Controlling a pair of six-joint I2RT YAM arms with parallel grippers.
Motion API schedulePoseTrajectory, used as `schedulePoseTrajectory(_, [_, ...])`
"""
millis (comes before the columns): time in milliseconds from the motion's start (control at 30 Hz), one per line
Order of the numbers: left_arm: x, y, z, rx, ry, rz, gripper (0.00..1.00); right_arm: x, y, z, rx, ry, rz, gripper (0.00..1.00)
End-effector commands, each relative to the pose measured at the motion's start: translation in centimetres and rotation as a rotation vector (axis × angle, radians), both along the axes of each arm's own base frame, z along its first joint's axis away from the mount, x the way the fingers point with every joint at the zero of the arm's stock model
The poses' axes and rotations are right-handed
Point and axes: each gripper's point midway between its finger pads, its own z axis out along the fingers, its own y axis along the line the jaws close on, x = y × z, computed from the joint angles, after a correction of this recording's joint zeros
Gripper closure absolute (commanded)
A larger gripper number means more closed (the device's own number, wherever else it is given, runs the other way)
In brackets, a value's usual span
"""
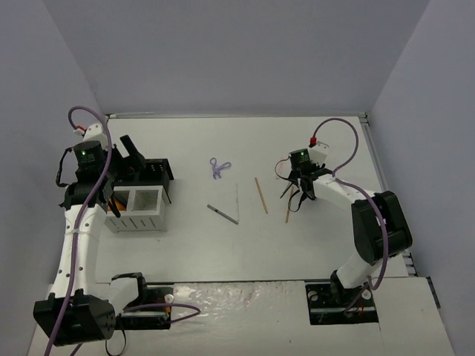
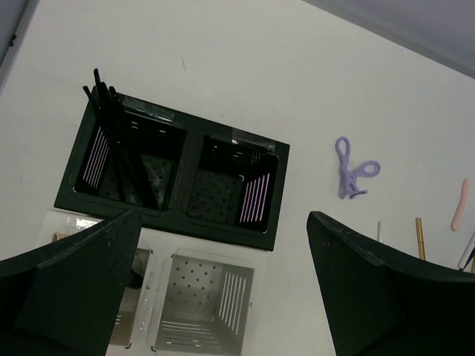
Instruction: Organize the makeup
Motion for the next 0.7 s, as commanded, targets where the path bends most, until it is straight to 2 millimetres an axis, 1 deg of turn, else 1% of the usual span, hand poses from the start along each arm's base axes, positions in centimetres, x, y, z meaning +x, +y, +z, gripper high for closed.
schedulePoseTrajectory(0, [0.3, -0.8, 3.0, -0.018, -0.088, -0.04, 0.07, 3.0, -0.6, 1.1, 0.032, -0.075, -0.107, 0.58])
schedulePoseTrajectory(100, [0.2, -0.8, 3.0, -0.021, -0.086, -0.042, 0.07, 4.0, -0.6, 0.7, 0.05, -0.074, -0.135, 0.62])
schedulePoseTrajectory(233, [0.2, -1.0, 2.8, -0.028, -0.082, -0.047, 0.07, 4.7, -0.8, -0.2, 0.052, -0.067, -0.17, 0.66])
schedulePoseTrajectory(333, [0.2, -1.1, 2.8, -0.032, -0.079, -0.054, 0.07, 5.1, -1.0, -0.9, 0.046, -0.059, -0.188, 0.68])
schedulePoseTrajectory(667, [0.2, -1.3, 2.8, -0.041, -0.078, -0.062, 0.07, 5.8, -1.5, -2.2, 0.035, -0.047, -0.236, 0.72])
